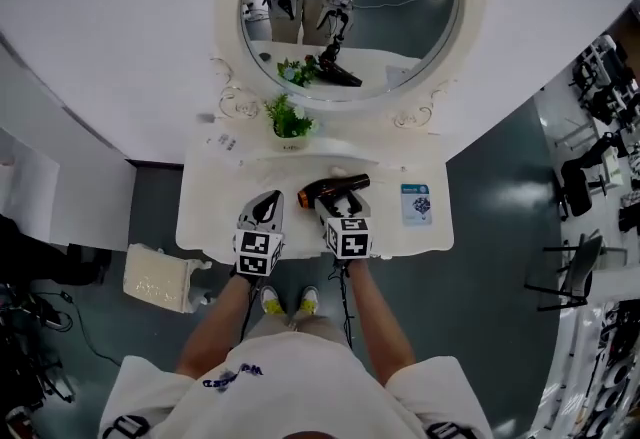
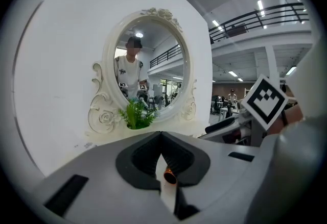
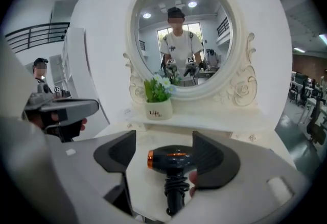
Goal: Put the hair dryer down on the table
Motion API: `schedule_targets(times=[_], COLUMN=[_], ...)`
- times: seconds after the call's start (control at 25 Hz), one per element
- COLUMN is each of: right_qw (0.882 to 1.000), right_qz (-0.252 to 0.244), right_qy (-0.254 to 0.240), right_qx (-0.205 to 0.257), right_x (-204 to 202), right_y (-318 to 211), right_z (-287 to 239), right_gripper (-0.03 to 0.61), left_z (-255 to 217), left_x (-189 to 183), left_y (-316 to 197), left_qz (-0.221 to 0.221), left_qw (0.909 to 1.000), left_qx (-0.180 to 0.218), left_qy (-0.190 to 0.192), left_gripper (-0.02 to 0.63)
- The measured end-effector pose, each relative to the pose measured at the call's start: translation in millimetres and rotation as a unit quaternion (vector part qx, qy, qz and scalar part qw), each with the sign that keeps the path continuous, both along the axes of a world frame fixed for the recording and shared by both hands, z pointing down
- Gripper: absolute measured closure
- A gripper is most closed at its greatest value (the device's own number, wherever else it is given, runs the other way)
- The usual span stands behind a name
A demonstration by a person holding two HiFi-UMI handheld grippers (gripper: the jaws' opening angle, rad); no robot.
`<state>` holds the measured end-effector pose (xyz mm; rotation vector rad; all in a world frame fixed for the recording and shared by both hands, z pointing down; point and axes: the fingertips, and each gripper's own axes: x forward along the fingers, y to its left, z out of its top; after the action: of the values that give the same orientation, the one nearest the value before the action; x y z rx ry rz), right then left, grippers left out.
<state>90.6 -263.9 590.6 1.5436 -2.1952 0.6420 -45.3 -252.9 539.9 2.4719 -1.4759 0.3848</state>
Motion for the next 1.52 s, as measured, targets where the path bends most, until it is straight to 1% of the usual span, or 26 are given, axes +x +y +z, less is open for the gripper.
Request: schedule_targets(times=[0.08, 0.2, 0.4, 0.52, 0.76, 0.92, 1.0, 1.12, 1.52], right_qw=[1.000, 0.998, 0.995, 0.993, 0.985, 0.977, 0.974, 0.974, 0.974], right_qz=[0.000, -0.001, 0.000, -0.007, -0.028, -0.041, -0.042, -0.046, -0.046], right_qy=[-0.008, -0.015, -0.030, -0.035, -0.046, -0.050, -0.049, -0.048, -0.043], right_qx=[0.023, 0.058, 0.091, 0.113, 0.166, 0.204, 0.218, 0.219, 0.220], right_x=[-2, -2, -4, -11, -32, -44, -49, -55, -60], right_y=[-5, -13, -15, -11, -7, 0, 1, 3, 11], right_z=[-25, -64, -120, -149, -205, -240, -250, -251, -252], right_gripper=[0.221, 0.221, 0.222, 0.224, 0.233, 0.233, 0.233, 0.233, 0.238], left_z=[-11, -36, -89, -119, -161, -180, -185, -191, -186], left_x=[-3, -5, -5, -5, -16, -28, -34, -38, -37], left_y=[-6, -12, -16, -13, -7, -1, 2, 4, 7], left_qz=[-0.005, -0.006, -0.008, -0.009, -0.012, -0.023, -0.026, -0.024, -0.017], left_qw=[0.9999, 0.9997, 0.9985, 0.9972, 0.9939, 0.9921, 0.9911, 0.9900, 0.9907], left_qx=[0.007, 0.025, 0.054, 0.074, 0.110, 0.123, 0.131, 0.139, 0.134], left_qy=[-0.006, -0.003, -0.012, -0.006, -0.006, -0.002, 0.001, 0.004, 0.013], left_gripper=[0.606, 0.606, 0.606, 0.606, 0.606, 0.606, 0.606, 0.606, 0.606])
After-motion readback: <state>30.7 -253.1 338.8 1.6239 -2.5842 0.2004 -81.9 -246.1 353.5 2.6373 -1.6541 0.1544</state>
